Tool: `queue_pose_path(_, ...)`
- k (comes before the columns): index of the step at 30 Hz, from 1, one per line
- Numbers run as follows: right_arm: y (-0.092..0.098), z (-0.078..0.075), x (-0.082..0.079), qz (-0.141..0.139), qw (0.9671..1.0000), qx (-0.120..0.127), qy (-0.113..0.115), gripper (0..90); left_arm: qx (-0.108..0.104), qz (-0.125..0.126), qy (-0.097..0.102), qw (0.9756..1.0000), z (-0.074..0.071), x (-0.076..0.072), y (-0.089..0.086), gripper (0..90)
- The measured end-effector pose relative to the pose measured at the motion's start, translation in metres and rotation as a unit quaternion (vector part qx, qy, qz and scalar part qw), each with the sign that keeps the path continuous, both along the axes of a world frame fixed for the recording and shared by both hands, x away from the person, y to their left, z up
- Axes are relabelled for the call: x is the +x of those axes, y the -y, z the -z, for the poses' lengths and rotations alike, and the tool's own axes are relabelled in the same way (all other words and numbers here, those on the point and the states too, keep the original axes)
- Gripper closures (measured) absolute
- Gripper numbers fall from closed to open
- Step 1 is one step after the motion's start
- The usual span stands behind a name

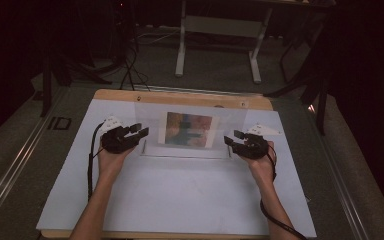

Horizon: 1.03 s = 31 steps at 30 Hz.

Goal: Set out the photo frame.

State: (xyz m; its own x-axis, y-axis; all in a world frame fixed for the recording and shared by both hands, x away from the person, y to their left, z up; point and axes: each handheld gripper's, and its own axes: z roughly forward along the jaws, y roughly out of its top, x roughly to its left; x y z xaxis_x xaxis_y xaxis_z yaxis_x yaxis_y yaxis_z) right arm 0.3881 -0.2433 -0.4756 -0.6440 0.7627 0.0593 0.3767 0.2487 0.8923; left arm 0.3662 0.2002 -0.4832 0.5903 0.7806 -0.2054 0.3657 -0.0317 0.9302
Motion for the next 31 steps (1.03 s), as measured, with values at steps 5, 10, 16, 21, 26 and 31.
queue_pose_path(5,0.001,0.002,-0.002,-0.001,1.0000,0.004,-0.007,47.0,0.000,0.003,-0.001,1.0000,0.001,-0.002,0.000,59.1)
queue_pose_path(10,0.001,0.002,-0.003,-0.005,1.0000,0.004,-0.005,46.8,0.007,0.002,0.001,1.0000,0.002,-0.005,0.000,58.7)
queue_pose_path(16,0.005,-0.001,-0.002,0.000,1.0000,0.004,-0.006,41.2,0.009,-0.012,0.009,0.9998,0.002,-0.009,-0.005,51.1)
queue_pose_path(21,0.014,-0.004,-0.006,0.003,1.0000,0.003,-0.007,39.2,0.003,-0.030,0.008,0.9995,0.002,-0.013,-0.018,49.2)
queue_pose_path(26,0.021,-0.005,-0.010,0.002,1.0000,-0.002,-0.009,38.9,-0.001,-0.045,0.008,0.9989,0.000,-0.019,-0.029,49.0)
queue_pose_path(31,0.028,-0.007,-0.012,0.000,0.9999,-0.008,-0.010,37.5,0.006,-0.058,0.005,0.9983,-0.002,-0.023,-0.036,49.0)
